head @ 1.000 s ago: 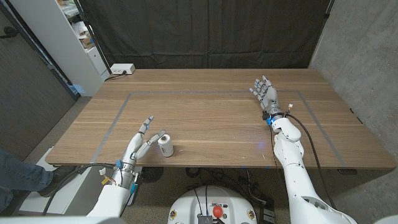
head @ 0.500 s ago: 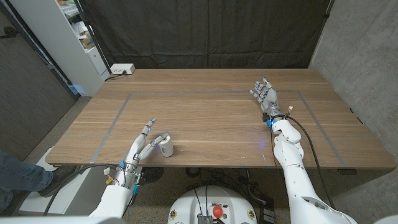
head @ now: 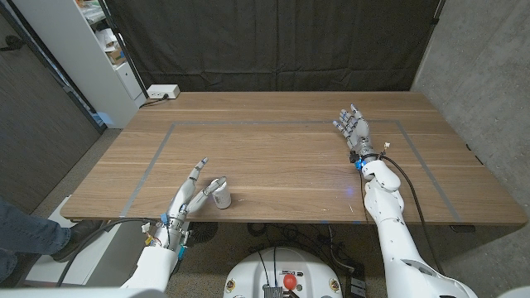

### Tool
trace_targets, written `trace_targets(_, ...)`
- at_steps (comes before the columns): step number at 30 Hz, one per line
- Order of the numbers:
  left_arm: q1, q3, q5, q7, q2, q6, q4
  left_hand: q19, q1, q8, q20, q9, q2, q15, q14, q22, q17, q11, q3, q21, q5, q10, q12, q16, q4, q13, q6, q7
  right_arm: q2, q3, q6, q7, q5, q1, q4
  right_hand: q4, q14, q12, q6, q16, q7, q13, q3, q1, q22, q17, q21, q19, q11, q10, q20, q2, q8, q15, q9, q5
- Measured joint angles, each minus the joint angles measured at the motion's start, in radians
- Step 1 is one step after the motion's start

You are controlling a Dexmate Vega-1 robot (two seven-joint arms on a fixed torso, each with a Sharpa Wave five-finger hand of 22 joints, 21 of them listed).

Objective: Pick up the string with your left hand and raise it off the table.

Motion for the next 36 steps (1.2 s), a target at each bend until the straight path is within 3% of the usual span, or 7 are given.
trace_targets(36,-0.007,0.069,0.032,0.043,0.043,0.073,-0.023,0.0,0.03,0.0,0.0,0.0,0.004,0.0,0.0,0.005,0.0,0.004,0.003,-0.007,0.0,0.004,0.005,0.0,0.003,0.0,0.009,0.002,0.005,0.023,0.037,0.026,0.036,0.024,0.049,-0.004,0.0,0.006,0.005,0.0,-0.005,0.0,-0.004,0.0,0.0,0.0,-0.015,0.009,0.0,0.0,0.006,0.0,0.0,0.0,0.0,0.0)
